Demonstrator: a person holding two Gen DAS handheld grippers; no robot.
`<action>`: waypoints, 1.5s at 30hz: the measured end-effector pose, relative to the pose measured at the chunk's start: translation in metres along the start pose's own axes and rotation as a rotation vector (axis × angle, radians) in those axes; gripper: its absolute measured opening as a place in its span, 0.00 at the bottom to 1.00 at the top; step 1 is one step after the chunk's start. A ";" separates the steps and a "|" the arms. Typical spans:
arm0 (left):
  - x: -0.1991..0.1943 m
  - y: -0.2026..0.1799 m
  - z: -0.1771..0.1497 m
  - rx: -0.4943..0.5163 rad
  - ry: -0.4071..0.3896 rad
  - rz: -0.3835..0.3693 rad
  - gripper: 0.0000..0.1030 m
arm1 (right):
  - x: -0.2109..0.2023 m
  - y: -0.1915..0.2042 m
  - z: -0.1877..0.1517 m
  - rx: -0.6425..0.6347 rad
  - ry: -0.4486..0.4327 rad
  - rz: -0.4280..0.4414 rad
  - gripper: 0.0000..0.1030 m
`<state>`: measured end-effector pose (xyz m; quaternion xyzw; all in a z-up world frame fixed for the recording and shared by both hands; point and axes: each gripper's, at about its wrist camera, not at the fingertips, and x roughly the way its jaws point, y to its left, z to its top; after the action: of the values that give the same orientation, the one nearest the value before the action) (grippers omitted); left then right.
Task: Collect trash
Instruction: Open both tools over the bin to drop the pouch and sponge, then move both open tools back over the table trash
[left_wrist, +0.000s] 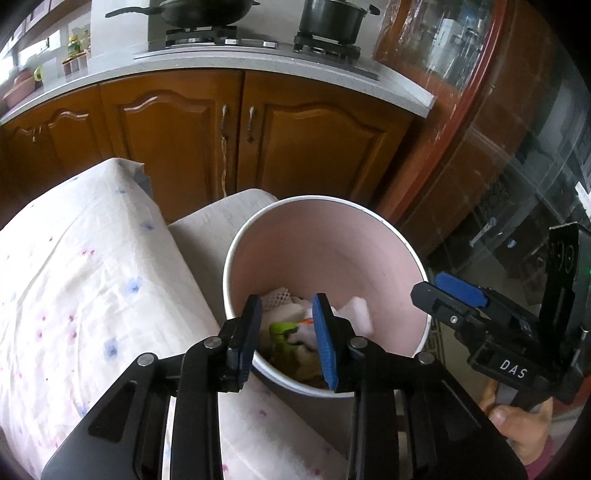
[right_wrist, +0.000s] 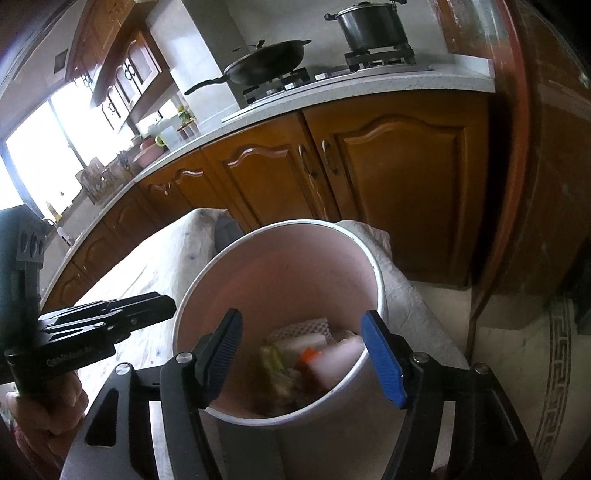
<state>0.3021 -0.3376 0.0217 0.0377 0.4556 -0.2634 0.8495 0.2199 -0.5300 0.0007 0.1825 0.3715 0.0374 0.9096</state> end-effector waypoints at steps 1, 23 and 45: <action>-0.002 0.002 -0.001 -0.007 -0.004 0.003 0.31 | -0.001 0.000 0.000 0.004 -0.004 0.002 0.67; -0.108 0.069 -0.065 -0.145 -0.143 0.073 0.71 | -0.045 0.065 -0.030 0.005 -0.105 0.120 0.98; -0.204 0.167 -0.150 -0.282 -0.240 0.186 0.78 | -0.041 0.174 -0.094 -0.116 -0.032 0.255 0.99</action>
<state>0.1781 -0.0648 0.0664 -0.0716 0.3779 -0.1201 0.9152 0.1373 -0.3473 0.0286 0.1759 0.3280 0.1710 0.9123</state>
